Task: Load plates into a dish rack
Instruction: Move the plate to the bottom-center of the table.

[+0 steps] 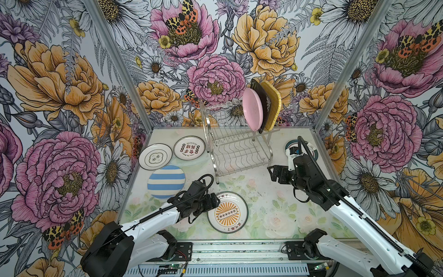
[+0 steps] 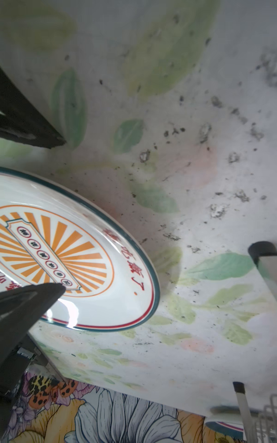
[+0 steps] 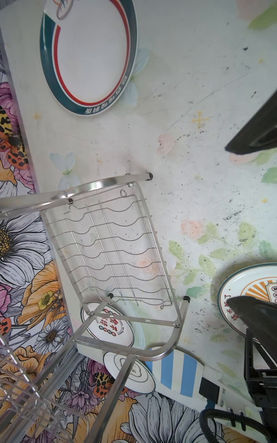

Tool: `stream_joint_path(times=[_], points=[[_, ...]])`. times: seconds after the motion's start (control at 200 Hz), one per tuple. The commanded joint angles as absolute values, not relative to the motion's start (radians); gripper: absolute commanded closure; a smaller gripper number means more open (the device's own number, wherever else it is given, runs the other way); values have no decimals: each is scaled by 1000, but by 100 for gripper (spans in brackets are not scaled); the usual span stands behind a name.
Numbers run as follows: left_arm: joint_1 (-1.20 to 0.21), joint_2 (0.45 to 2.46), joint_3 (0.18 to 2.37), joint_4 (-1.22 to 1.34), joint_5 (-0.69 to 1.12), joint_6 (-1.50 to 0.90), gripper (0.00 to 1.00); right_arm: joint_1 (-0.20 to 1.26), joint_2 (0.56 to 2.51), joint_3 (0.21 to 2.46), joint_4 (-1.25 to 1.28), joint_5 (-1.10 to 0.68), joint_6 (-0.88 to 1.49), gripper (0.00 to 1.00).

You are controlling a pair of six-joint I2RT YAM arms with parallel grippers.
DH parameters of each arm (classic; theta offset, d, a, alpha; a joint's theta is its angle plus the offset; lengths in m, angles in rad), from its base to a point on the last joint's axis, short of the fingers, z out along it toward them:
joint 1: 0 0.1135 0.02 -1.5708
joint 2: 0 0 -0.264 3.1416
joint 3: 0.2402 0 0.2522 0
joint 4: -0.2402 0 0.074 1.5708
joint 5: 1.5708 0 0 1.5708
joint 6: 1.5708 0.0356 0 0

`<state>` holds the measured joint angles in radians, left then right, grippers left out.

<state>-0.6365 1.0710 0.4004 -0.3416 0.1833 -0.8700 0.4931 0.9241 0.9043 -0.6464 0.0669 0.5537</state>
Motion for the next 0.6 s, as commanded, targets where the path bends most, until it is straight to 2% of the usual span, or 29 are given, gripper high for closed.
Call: stream_joint_path(times=[0.0, 0.25, 0.59], points=[[-639, 1020, 350, -374, 241, -843, 19, 482, 918, 879, -626, -25, 564, 8], [-640, 938, 304, -374, 296, -859, 37, 476, 884, 765, -616, -174, 614, 8], [-641, 921, 254, -310, 313, -885, 50, 477, 835, 691, -607, -214, 649, 8]])
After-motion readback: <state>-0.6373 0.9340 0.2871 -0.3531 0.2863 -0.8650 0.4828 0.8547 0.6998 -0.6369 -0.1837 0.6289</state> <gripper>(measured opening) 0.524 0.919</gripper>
